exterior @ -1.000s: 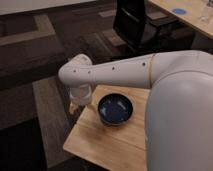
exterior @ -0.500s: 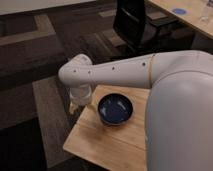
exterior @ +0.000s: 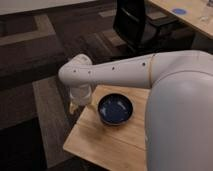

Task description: Place the eraser in the ceramic cup

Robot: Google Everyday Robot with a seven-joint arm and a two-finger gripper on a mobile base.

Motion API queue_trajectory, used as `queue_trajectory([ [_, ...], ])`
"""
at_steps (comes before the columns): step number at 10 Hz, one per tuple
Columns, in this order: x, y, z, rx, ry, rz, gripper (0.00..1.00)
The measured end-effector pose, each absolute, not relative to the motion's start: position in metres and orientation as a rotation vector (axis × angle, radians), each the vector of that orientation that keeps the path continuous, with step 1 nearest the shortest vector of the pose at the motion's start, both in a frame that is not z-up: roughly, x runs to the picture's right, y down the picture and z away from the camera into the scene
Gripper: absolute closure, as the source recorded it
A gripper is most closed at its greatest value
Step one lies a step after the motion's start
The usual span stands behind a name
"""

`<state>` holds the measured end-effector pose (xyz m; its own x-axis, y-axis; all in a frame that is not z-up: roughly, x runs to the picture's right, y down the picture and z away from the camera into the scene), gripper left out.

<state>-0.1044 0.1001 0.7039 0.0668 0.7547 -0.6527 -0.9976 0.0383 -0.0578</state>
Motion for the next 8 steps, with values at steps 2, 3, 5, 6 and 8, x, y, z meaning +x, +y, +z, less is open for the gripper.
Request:
queue_trajectory([
  [2, -0.104, 0.100, 0.704, -0.586, 0.521, 1.441, 0.35],
  [3, -0.104, 0.100, 0.704, -0.586, 0.521, 1.440, 0.35],
  [5, -0.082, 0.093, 0.703, -0.563, 0.541, 1.453, 0.35],
  [6, -0.054, 0.084, 0.700, -0.542, 0.566, 1.468, 0.35],
  [8, -0.028, 0.075, 0.697, -0.535, 0.580, 1.469, 0.35],
])
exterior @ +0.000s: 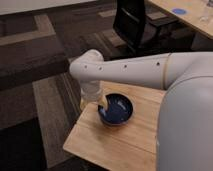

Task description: Place the eraser in the ceramic cup

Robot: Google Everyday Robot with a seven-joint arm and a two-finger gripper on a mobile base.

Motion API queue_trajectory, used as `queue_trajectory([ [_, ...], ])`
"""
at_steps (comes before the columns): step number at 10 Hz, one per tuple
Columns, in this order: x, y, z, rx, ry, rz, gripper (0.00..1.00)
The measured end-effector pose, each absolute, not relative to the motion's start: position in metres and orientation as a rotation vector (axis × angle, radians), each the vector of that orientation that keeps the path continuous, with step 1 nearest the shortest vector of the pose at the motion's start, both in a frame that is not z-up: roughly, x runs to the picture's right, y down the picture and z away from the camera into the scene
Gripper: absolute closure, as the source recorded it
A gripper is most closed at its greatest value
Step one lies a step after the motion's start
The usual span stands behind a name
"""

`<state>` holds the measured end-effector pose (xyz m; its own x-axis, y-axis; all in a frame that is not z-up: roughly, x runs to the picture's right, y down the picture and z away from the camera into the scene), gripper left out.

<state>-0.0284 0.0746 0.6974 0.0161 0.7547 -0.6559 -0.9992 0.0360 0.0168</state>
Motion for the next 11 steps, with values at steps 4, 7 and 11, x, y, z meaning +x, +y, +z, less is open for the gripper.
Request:
queue_trajectory([
  [4, 0.080, 0.066, 0.673, -0.592, 0.611, 1.145, 0.35],
  [7, 0.123, 0.063, 0.655, -0.609, 0.618, 0.899, 0.35],
  [11, 0.128, 0.062, 0.653, -0.611, 0.619, 0.869, 0.35],
])
